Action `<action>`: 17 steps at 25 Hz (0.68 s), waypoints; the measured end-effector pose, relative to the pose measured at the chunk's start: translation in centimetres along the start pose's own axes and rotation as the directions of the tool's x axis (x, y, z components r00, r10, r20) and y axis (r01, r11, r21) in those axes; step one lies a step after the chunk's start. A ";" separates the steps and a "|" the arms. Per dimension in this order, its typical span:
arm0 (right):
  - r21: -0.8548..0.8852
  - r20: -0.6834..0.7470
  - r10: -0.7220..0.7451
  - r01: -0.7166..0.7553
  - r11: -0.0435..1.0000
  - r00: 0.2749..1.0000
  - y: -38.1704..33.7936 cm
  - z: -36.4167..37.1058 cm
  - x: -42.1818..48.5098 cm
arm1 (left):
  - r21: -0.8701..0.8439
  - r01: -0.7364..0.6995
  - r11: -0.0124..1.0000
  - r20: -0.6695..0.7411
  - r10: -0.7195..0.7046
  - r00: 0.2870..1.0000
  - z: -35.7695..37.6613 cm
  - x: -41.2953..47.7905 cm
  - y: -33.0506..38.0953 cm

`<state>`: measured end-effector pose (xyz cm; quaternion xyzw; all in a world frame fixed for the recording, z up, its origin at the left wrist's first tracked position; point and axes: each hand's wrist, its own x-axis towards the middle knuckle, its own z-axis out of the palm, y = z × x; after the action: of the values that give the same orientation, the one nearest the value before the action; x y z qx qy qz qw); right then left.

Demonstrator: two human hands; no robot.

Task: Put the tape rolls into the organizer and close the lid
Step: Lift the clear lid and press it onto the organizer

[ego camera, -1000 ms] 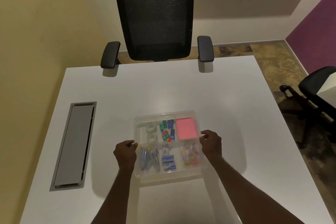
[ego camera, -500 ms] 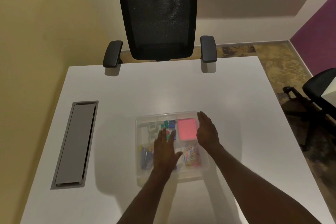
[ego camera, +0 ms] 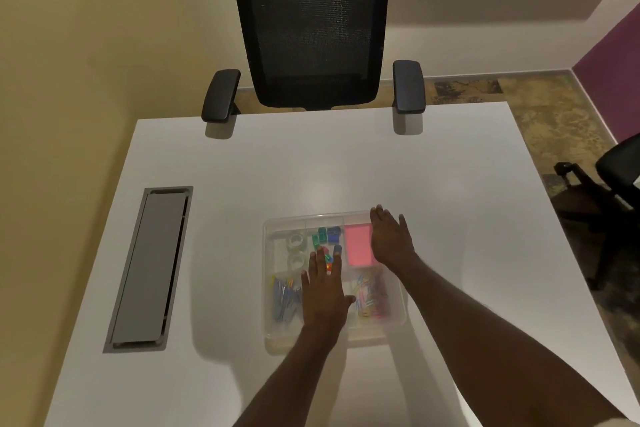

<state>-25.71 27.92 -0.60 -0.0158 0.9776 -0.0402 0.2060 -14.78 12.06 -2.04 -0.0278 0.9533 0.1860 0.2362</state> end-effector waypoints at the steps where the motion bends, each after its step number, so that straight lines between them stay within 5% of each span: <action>1: -0.011 0.026 -0.016 0.017 1.000 1.000 0.3 -0.4 0.3 | -0.006 0.002 1.000 0.002 -0.002 1.000 0.0 0.0 0.0; 8: 0.099 0.186 -0.149 0.132 0.986 0.971 1.8 -3.1 0.4 | -0.021 0.001 1.000 0.016 -0.001 1.000 -0.7 -0.4 0.1; 17: 0.370 -0.096 -0.020 0.054 0.927 0.995 1.8 6.5 -16.8 | -0.020 -0.010 1.000 0.029 0.010 1.000 -1.2 -0.8 0.4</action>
<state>-7.76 30.03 0.09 0.0070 0.9601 -0.2294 0.1597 -14.66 11.95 -0.55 -0.0227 0.9480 0.1969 0.2488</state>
